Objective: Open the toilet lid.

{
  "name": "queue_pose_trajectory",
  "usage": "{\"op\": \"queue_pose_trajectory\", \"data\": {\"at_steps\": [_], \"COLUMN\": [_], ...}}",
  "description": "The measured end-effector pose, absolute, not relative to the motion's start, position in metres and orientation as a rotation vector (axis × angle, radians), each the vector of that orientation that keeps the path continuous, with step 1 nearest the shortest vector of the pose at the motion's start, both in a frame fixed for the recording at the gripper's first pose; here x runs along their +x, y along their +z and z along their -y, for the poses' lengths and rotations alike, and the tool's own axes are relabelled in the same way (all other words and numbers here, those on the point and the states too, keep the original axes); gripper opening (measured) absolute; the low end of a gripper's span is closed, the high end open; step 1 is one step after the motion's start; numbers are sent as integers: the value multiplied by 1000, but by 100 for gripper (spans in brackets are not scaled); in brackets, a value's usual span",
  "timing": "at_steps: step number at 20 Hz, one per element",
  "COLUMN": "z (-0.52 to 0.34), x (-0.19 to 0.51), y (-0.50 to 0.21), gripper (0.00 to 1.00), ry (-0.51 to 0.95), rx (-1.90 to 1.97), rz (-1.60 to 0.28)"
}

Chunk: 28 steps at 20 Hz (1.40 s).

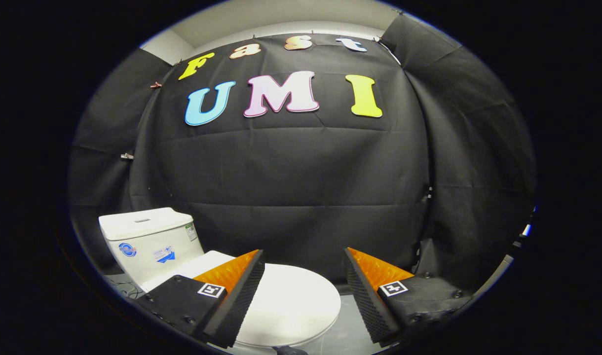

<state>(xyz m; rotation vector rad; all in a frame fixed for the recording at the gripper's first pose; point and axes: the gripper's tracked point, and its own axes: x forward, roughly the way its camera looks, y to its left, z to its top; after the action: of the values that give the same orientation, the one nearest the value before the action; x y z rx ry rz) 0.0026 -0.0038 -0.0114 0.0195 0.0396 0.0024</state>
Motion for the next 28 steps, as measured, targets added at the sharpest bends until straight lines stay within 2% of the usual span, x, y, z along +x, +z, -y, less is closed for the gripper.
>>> {"op": "queue_pose_trajectory", "data": {"at_steps": [17, 28], "z": [17, 66], "x": [7, -37], "y": [16, -87], "gripper": [98, 98], "ry": [-32, -87], "rx": [58, 120], "rz": [-46, -281]}}
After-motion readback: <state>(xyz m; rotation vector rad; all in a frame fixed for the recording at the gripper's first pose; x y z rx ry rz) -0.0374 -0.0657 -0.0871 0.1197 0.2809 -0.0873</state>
